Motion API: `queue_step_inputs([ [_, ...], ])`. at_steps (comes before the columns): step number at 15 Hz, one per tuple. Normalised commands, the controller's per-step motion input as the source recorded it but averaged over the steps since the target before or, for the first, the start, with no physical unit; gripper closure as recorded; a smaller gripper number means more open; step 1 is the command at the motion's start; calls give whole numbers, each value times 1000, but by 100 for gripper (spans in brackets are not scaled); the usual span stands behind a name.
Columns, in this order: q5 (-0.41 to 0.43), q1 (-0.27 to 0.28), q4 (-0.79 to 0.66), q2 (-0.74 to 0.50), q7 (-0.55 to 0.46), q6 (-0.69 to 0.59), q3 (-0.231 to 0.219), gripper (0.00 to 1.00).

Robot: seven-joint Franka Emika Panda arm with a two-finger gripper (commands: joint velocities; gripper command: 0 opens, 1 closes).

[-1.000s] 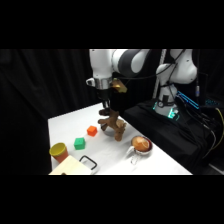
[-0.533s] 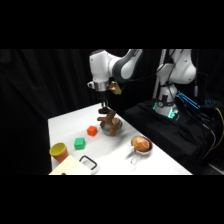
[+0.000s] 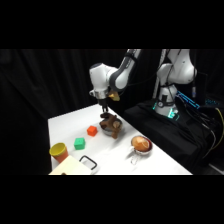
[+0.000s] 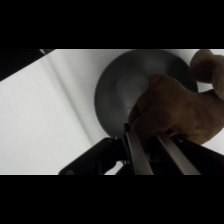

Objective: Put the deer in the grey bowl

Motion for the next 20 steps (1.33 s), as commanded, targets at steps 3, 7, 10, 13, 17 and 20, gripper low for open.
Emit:
queue_step_inputs([
  [3, 121, 13, 47, 150, -173, 123, 31, 40],
  [7, 91, 7, 95, 89, -172, 54, 5, 7],
  [10, 34, 4, 79, -74, -163, -44, -30, 0],
  [13, -12, 15, 5, -348, -152, -212, -42, 0],
  [17, -75, 22, 30, -494, -97, -409, -50, 0],
  [20, -71, 3, 115, -437, -84, -450, -28, 0],
])
